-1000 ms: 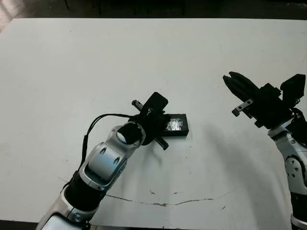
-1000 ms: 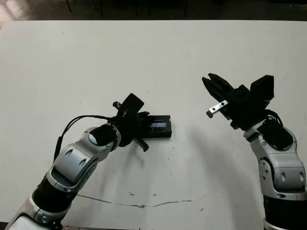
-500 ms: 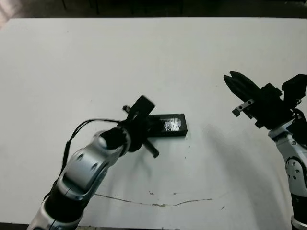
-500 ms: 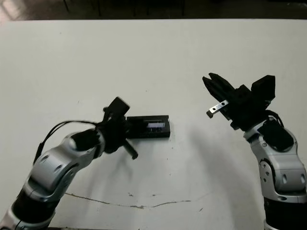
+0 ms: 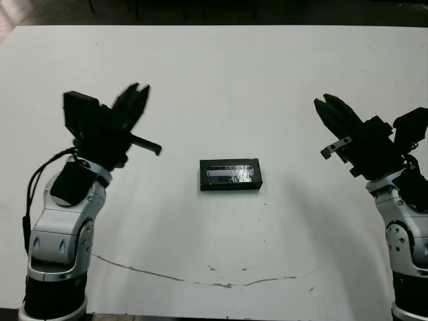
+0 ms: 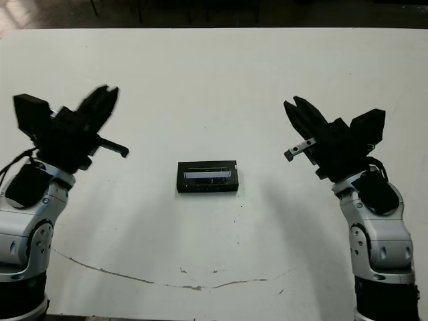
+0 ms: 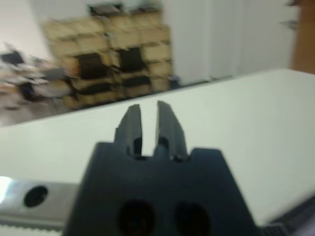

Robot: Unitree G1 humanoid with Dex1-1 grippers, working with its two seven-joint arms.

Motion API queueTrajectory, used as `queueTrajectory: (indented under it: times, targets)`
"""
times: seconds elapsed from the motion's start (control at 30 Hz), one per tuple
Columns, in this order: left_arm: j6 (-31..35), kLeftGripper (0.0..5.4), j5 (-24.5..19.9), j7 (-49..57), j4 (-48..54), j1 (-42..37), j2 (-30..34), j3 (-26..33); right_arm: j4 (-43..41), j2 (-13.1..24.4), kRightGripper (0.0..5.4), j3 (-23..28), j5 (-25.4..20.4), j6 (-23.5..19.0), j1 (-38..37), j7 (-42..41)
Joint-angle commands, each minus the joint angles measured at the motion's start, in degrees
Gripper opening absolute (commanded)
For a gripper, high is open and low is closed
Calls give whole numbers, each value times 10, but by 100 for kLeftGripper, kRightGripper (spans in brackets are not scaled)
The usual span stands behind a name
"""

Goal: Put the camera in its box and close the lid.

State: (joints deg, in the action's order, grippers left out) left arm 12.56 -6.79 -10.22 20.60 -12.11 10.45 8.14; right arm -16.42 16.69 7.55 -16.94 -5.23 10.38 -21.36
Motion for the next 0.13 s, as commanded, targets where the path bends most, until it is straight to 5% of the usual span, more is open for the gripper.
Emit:
queueTrajectory:
  times: [0.03, 0.13]
  targets:
    - [-55, 2, -4, 54, -49, 9, -53, 15, 6, -12, 0, -14, 49, 25, -14, 33]
    - [-75, 2, -10, 106, -66, 7, -96, 24, -1, -19, 0, -25, 89, 33, -21, 62]
